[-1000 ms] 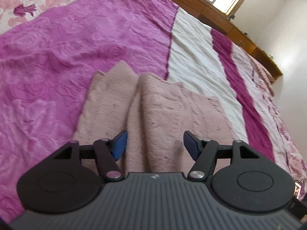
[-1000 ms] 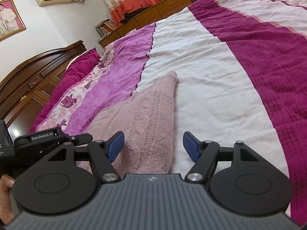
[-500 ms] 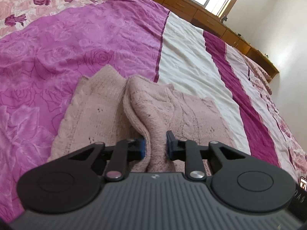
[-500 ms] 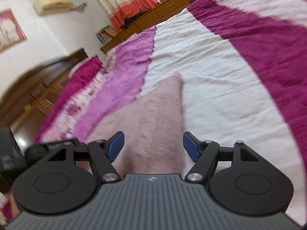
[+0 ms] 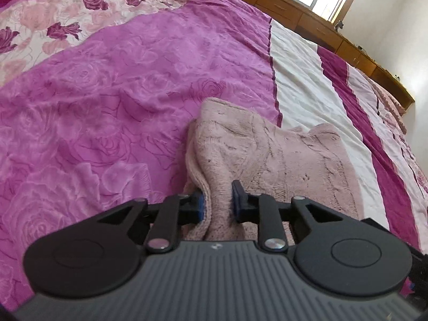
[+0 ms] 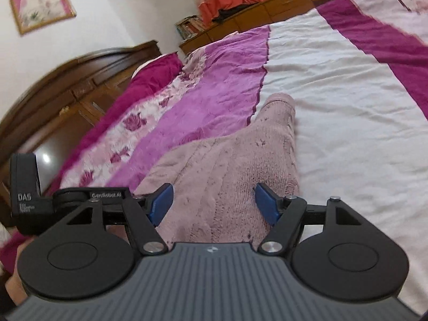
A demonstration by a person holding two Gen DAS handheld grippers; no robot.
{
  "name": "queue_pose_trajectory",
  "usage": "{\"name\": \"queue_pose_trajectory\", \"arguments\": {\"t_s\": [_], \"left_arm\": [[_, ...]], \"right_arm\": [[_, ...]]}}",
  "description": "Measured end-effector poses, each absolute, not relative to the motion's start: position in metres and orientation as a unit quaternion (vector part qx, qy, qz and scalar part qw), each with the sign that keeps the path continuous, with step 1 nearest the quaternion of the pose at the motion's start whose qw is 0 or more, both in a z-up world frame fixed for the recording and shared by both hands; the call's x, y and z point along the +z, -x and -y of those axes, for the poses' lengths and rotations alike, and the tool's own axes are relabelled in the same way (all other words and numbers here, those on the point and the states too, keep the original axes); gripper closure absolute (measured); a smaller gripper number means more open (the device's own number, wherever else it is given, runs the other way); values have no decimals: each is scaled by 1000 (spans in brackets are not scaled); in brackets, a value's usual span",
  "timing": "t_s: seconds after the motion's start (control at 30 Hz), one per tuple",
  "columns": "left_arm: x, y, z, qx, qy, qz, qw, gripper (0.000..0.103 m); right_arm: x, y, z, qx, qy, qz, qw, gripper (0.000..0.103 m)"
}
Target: Fold small clothes
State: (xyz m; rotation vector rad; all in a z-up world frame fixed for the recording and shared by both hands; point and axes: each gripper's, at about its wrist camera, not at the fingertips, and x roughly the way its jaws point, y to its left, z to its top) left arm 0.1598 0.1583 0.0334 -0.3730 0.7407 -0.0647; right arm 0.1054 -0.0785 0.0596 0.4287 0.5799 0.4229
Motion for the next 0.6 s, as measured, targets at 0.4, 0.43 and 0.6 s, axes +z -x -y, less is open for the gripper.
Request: {"name": "queue_pose_trajectory", "arguments": {"t_s": [0.4, 0.43, 0.6], "left_arm": [[35, -160, -167, 7, 186, -379, 907, 42], [38, -160, -169, 7, 192, -379, 905, 44], [57, -173, -161, -3, 164, -360, 918, 44]], "right_arm": [[58, -110, 102, 182, -227, -291, 911, 18], [56, -112, 106, 178, -235, -294, 909, 18], [56, -135, 127, 169, -263, -295, 903, 18]]}}
